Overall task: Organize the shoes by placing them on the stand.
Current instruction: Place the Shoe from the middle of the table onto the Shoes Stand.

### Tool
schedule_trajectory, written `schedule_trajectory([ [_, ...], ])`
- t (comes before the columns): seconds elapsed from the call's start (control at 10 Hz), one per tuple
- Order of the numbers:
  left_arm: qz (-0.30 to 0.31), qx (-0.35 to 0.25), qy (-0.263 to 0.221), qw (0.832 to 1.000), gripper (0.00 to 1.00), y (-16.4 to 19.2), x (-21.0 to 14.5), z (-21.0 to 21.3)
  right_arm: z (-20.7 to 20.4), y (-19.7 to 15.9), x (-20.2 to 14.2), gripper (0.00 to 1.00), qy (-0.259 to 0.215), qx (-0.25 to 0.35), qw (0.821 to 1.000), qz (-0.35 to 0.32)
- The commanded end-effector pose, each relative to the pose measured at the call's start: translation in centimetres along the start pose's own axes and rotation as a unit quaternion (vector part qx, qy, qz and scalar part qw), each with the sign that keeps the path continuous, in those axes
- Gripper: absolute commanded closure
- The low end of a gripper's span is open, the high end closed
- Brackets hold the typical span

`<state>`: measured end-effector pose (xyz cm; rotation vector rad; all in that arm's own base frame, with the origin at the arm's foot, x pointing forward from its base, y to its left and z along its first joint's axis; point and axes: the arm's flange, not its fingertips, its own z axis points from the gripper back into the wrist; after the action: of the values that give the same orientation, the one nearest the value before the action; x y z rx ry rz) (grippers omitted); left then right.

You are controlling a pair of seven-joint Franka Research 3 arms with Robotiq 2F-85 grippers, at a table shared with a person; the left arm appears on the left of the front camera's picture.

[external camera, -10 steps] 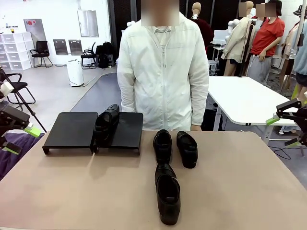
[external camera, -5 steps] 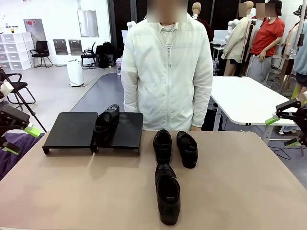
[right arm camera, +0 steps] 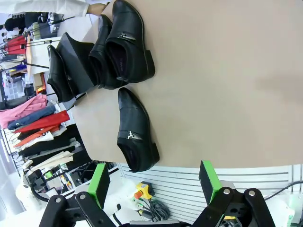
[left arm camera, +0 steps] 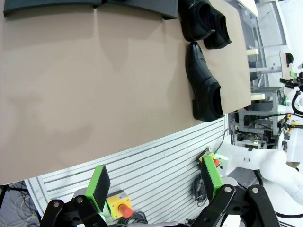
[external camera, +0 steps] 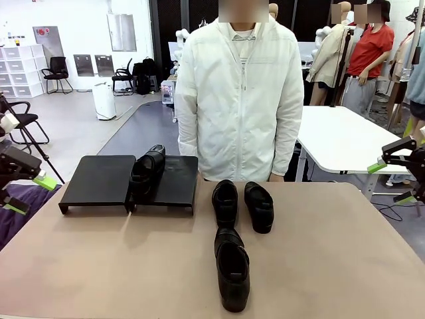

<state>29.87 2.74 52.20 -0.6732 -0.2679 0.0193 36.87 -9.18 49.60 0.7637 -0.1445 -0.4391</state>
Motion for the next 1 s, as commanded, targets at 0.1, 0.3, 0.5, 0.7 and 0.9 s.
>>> schedule_trajectory([
  [0.1,-0.021,0.055,0.044,0.997,0.0,-10.2,-2.4,-8.7,0.3,0.3,0.4,0.0,0.005,-0.001,1.0,0.004],
  [0.3,-0.036,0.129,0.084,0.987,0.0,-18.0,-2.1,-18.3,0.3,0.3,0.4,0.0,0.005,-0.001,1.0,0.004],
  [0.5,-0.019,0.239,0.12,0.964,0.0,-24.1,-3.4,-27.4,0.3,0.3,0.4,0.0,0.005,-0.001,1.0,0.004],
  [0.7,0.007,0.257,0.088,0.962,0.0,-27.3,-5.3,-31.3,0.3,0.3,0.4,0.0,0.005,-0.001,1.0,0.004],
  [0.9,-0.012,0.228,0.101,0.968,0.0,-26.0,-7.7,-31.3,0.3,0.3,0.4,0.0,0.005,-0.001,1.0,0.004],
])
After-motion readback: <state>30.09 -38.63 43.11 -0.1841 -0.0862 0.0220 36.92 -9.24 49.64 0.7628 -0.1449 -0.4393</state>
